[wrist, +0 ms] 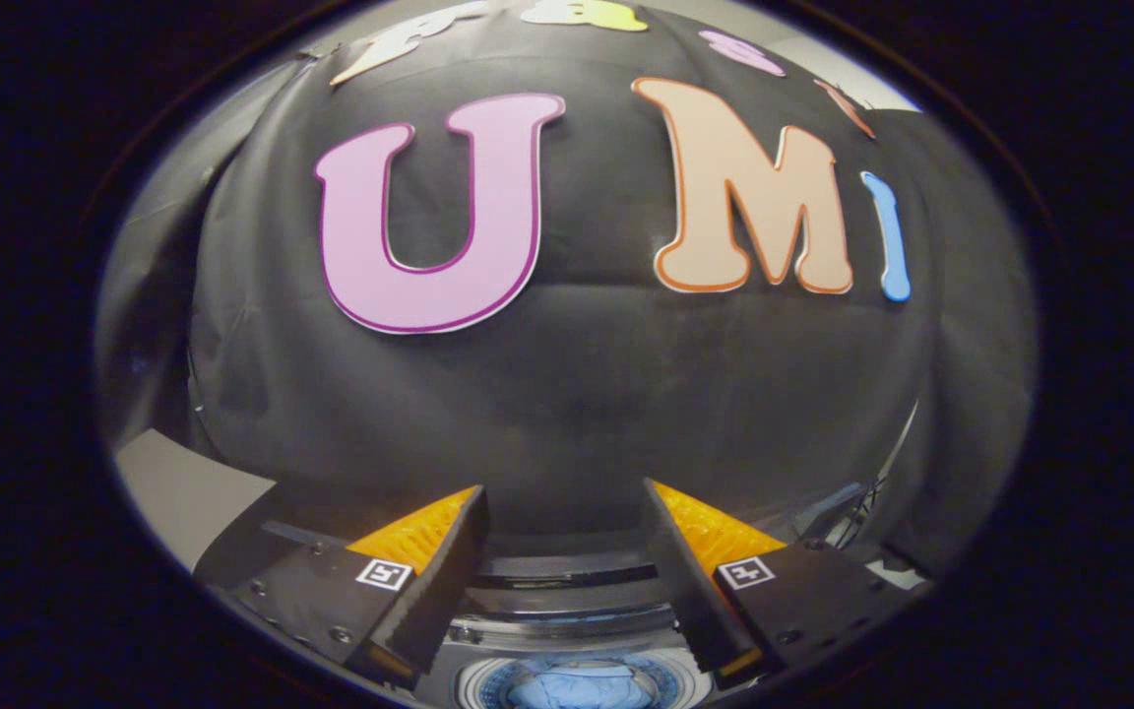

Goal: Put the clothes into the washing machine and then close the washing machine lid.

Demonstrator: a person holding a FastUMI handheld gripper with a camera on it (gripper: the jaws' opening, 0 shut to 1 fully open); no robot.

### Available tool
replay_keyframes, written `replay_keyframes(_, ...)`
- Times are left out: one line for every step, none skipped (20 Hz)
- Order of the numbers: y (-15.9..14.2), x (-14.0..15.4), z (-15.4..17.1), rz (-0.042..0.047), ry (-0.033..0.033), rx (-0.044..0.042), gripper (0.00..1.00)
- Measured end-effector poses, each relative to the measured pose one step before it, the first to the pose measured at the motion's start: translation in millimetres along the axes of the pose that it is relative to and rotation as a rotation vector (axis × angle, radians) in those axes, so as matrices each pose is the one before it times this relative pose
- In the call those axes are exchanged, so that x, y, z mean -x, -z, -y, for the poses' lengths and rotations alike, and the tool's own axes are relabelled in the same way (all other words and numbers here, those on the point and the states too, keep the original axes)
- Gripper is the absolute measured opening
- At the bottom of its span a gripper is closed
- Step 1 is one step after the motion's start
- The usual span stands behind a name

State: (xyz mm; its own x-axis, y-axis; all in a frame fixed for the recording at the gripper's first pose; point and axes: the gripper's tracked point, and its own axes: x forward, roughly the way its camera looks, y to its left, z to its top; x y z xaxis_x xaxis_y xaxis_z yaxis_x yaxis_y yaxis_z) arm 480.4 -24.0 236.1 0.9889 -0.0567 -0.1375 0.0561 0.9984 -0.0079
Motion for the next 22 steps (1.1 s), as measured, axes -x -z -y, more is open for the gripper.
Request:
replay_keyframes(5.24,20.88,1.52,0.01205,0.00259,0.00794,0.97)
replay_keyframes(4.14,13.36,1.08,0.00919,0.00735,-0.00838,0.97)
replay_keyframes(5.75,9.86,0.77,0.00650,0.00717,0.00100,0.97)
replay_keyframes(5.91,9.71,1.15,-0.00208,0.00977,-0.00147,0.96)
replay_keyframes(8.13,11.50,2.32,-0.00271,0.00988,0.00249,0.96)
replay_keyframes(10.76,14.02,3.27,-0.00579,0.00781,0.00341,0.97)
replay_keyframes(18.57,16.36,6.40,-0.02824,0.00981,0.00817,0.97)
replay_keyframes(20.19,16.96,-0.27,-0.03511,-0.02117,-0.00406,0.96)
replay_keyframes(17.55,16.14,-1.37,0.00974,-0.01606,0.00066,0.96)
replay_keyframes(4.31,15.72,-0.50,0.03823,-0.01359,0.00033,0.96)
replay_keyframes(3.34,13.77,1.93,0.02983,-0.00978,0.00141,0.96)
replay_keyframes(5.43,13.46,5.40,0.01005,0.01019,0.01639,0.96)
replay_keyframes(5.74,14.07,1.78,0.00521,-0.00838,0.01637,0.96)
replay_keyframes(3.53,12.75,0.97,0.00710,-0.00930,0.00773,0.96)
replay_keyframes(0.01,11.49,0.79,0.01177,-0.01305,0.00052,0.97)
replay_keyframes(-0.42,12.81,-4.45,0.01758,-0.03129,-0.00979,0.97)
replay_keyframes(0.49,15.40,-4.12,0.01464,-0.01739,-0.00956,0.96)
replay_keyframes(0.38,13.83,-3.41,0.01495,-0.01536,-0.00359,0.96)
replay_keyframes(1.82,10.35,-0.31,0.00841,-0.00064,0.00874,0.96)
replay_keyframes(1.37,10.40,1.38,0.00758,0.01154,0.00718,0.96)
replay_keyframes(-0.39,9.62,0.55,0.00714,0.00886,0.00008,0.96)
replay_keyframes(-0.70,8.57,-3.49,0.00950,-0.00280,-0.00691,0.96)
